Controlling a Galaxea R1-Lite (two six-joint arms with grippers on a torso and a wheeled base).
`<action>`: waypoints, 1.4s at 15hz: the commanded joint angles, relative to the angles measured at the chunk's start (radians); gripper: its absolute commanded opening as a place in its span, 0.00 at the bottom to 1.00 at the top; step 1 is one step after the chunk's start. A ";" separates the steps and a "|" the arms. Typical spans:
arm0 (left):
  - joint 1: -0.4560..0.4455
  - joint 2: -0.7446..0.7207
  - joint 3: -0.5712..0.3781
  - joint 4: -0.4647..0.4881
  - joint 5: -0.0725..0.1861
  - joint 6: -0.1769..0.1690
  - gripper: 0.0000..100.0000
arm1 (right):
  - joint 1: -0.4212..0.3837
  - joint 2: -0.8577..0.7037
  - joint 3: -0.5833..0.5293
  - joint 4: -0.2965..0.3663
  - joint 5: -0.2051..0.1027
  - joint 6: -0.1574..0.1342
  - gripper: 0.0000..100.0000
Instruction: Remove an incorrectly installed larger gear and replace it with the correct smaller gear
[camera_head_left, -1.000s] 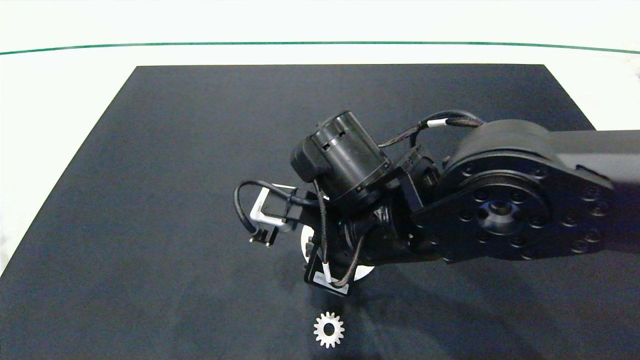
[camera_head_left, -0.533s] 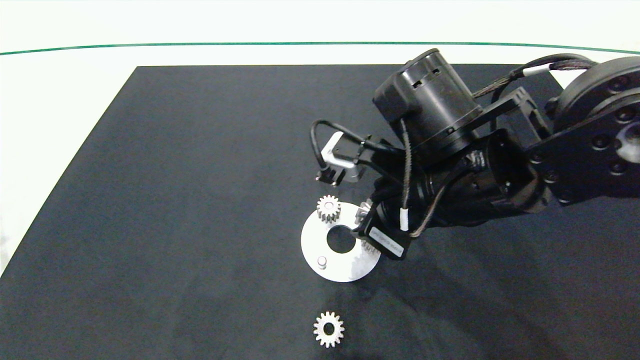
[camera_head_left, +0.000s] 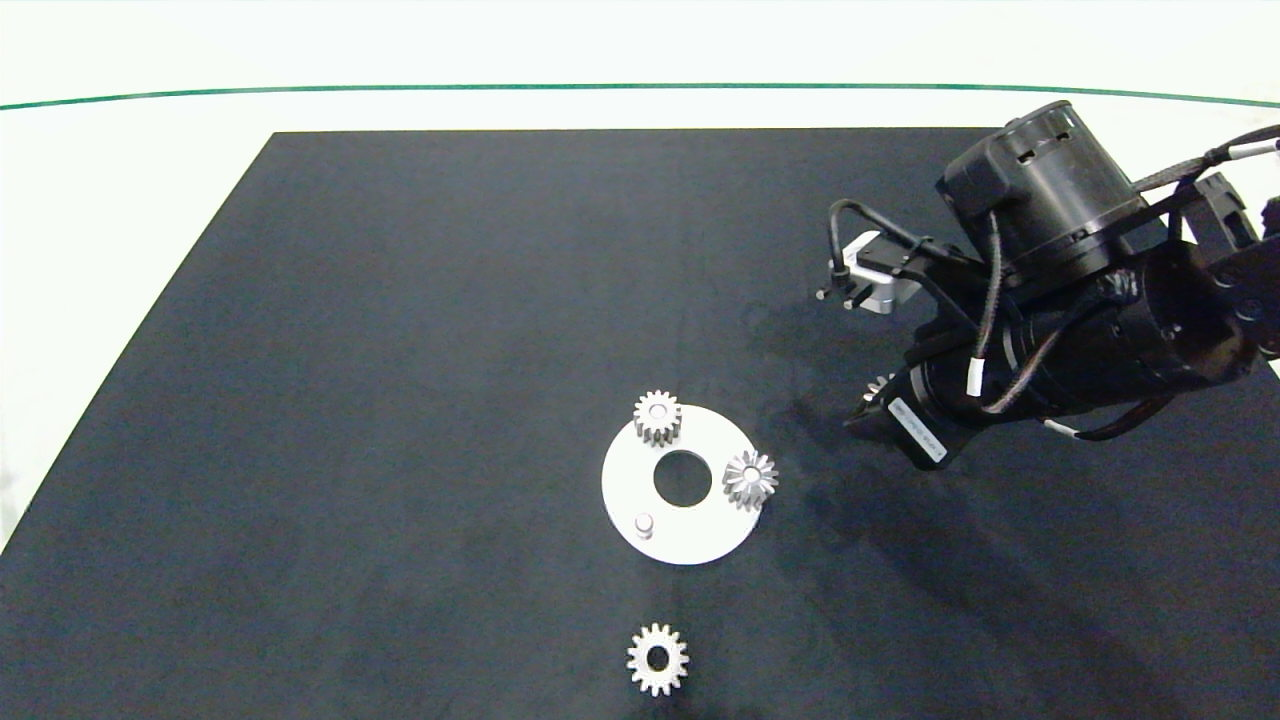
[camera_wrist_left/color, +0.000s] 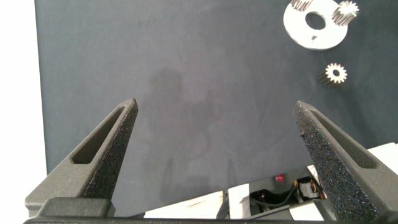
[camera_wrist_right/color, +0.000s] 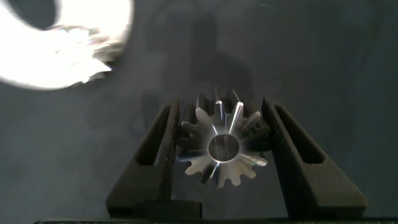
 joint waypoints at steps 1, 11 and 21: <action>0.003 -0.001 0.015 0.003 0.002 0.002 1.00 | -0.127 -0.028 0.114 -0.143 -0.024 0.039 0.34; 0.009 0.001 0.030 0.003 0.002 0.005 1.00 | -0.362 -0.057 0.234 -0.231 0.020 0.086 0.34; 0.011 -0.004 0.058 0.001 0.005 0.025 1.00 | -0.431 -0.063 0.352 -0.297 0.045 0.088 0.34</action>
